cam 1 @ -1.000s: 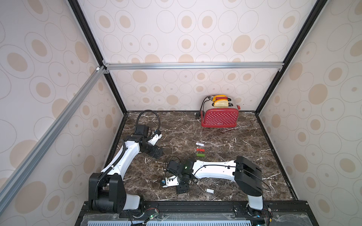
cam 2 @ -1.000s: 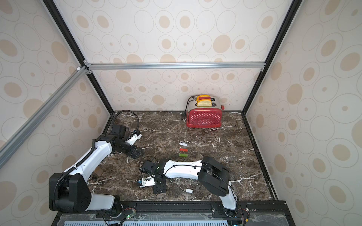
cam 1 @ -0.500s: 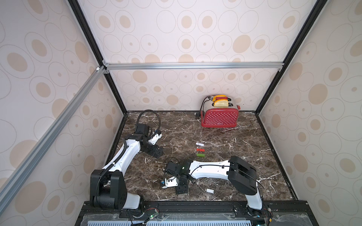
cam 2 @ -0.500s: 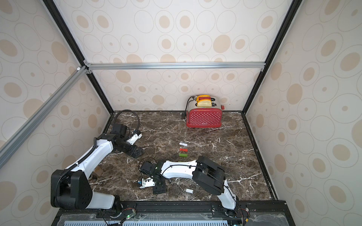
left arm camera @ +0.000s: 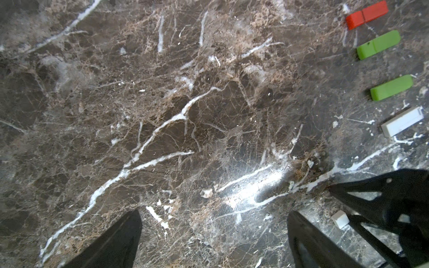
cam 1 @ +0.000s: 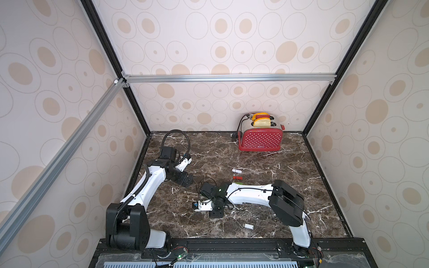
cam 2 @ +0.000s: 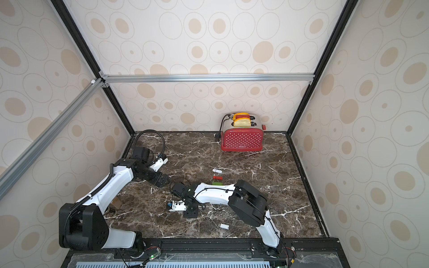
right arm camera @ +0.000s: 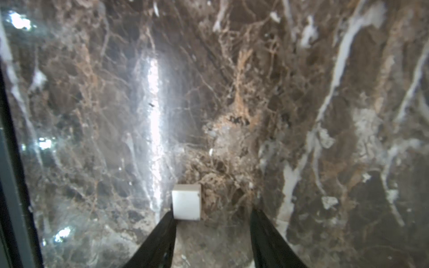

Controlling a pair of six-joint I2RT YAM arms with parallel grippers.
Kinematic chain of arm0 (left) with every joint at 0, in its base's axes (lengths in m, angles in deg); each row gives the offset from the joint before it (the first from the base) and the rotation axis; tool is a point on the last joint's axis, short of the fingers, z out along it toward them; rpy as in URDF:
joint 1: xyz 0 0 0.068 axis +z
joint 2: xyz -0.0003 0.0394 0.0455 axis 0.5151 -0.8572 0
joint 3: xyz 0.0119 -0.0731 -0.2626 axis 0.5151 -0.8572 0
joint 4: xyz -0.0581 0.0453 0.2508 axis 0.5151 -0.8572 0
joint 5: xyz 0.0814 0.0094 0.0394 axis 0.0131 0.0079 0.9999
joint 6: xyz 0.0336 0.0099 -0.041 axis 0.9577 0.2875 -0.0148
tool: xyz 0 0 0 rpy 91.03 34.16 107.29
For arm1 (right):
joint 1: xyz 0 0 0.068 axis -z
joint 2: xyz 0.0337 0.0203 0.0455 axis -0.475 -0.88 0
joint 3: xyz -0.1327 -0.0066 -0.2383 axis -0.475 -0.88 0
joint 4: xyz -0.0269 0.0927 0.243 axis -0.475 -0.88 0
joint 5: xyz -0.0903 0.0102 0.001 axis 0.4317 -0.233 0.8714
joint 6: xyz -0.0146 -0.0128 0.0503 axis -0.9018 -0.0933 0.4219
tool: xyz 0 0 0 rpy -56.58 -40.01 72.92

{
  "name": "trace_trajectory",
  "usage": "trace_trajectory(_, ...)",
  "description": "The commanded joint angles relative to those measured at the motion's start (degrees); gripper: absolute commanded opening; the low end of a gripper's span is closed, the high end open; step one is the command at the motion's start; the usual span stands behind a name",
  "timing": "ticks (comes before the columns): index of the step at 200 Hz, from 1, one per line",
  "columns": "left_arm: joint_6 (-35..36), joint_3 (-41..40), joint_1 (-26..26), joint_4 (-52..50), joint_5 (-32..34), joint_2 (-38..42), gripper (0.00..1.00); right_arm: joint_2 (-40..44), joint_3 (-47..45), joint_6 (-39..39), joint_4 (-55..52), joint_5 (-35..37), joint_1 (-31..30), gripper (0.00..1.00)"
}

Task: Close the usb drive cover
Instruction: Adjust the cover at the center of the board.

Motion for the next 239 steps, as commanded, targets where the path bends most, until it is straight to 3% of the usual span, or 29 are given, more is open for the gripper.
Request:
trace_trajectory(1, 2.22, -0.80, 0.43, -0.14, -0.73, 2.29, 0.99, -1.93, 1.46, -0.38, -0.83, -0.69, 0.62, 0.55)
trace_trajectory(48, 2.85, -4.06, 0.45, 0.53, -0.66, 6.46, 0.99, -1.22, 1.60, -4.14, -0.96, -4.54, -0.85, 0.64)
trace_trajectory(85, 2.81, -3.11, 0.43, 0.29, -0.67, 6.14, 0.99, -4.42, 5.70, -2.82, -1.33, -1.17, -1.90, 0.71)
trace_trajectory(130, 2.43, -2.66, 0.44, 0.10, -0.99, 6.76, 0.99, -8.61, 9.62, -0.81, -2.64, 3.22, -0.42, 0.66)
trace_trajectory(212, 3.77, -4.52, 0.45, 0.82, -0.90, 8.57, 0.99, -5.29, 7.14, -0.38, -3.17, 8.19, 4.98, 0.62)
trace_trajectory(239, 6.24, -5.34, 0.44, -0.37, -4.61, 10.13, 0.99, -2.40, 5.07, -0.74, -2.43, 7.90, 5.49, 0.63)
